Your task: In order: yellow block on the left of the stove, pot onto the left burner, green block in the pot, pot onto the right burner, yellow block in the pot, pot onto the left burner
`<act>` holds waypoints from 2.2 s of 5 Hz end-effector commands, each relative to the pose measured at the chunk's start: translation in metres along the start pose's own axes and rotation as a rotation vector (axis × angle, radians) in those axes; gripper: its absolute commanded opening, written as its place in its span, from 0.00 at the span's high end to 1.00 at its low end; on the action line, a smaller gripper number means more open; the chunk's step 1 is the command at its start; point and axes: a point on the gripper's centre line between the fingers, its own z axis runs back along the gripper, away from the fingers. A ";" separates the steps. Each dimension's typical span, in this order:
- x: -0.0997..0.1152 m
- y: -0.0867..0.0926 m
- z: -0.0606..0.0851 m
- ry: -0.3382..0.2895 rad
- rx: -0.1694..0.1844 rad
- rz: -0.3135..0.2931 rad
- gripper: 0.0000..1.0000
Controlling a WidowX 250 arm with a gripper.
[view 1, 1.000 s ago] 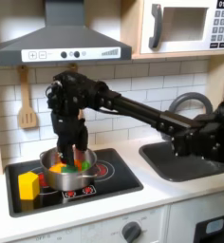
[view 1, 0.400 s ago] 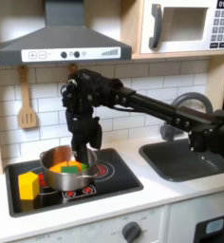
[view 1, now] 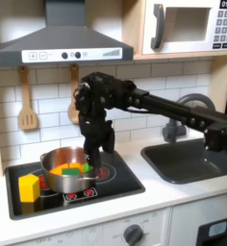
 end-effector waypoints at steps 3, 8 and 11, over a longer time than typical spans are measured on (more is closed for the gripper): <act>-0.028 -0.025 -0.011 0.017 0.010 -0.094 0.00; -0.032 -0.020 -0.011 0.021 0.027 -0.091 0.00; -0.017 -0.008 0.010 -0.025 0.016 -0.058 0.00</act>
